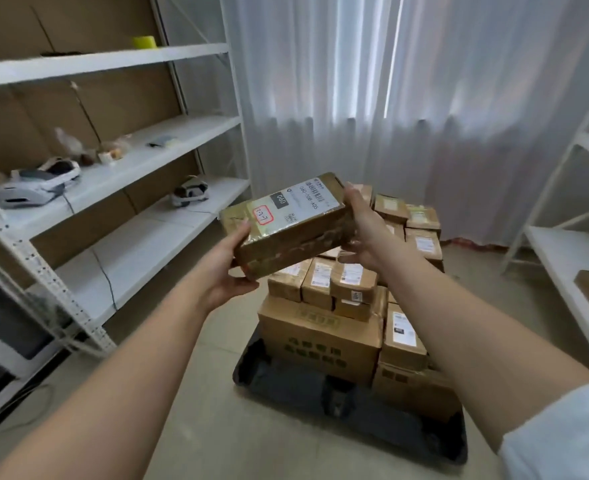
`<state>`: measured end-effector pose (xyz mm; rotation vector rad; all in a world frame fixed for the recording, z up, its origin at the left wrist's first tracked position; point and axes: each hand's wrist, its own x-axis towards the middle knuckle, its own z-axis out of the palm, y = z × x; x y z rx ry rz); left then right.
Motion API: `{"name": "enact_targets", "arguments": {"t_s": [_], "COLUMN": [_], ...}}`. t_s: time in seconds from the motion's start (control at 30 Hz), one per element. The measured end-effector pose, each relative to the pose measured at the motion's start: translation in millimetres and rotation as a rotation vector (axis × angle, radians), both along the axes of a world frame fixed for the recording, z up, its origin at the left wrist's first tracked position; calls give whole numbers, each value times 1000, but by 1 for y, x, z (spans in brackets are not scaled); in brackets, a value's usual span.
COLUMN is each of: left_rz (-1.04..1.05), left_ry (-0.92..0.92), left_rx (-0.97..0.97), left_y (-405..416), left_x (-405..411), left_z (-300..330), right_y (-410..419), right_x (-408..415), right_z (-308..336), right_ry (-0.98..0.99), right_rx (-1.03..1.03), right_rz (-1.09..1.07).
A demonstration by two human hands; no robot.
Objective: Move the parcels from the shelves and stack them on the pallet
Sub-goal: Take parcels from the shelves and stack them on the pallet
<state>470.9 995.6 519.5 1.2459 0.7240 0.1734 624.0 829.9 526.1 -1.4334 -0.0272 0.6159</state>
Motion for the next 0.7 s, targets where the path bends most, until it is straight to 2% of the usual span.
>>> {"name": "enact_targets", "arguments": {"t_s": [0.23,0.43,0.7], "left_rz": [92,131,-40], "left_ry": [19,110,248], "left_rx": [-4,-8,50], "left_y": [131,248,352], "left_x": [36,61,108], "left_z": [-8,-30,-47], "right_y": [138,245,321], "right_x": [53,73,78], "right_z": [1,-27,-64], "right_ry": [-2,36,178], "right_rx": [-181,-240,-207], "right_rz": [260,315,153]}}
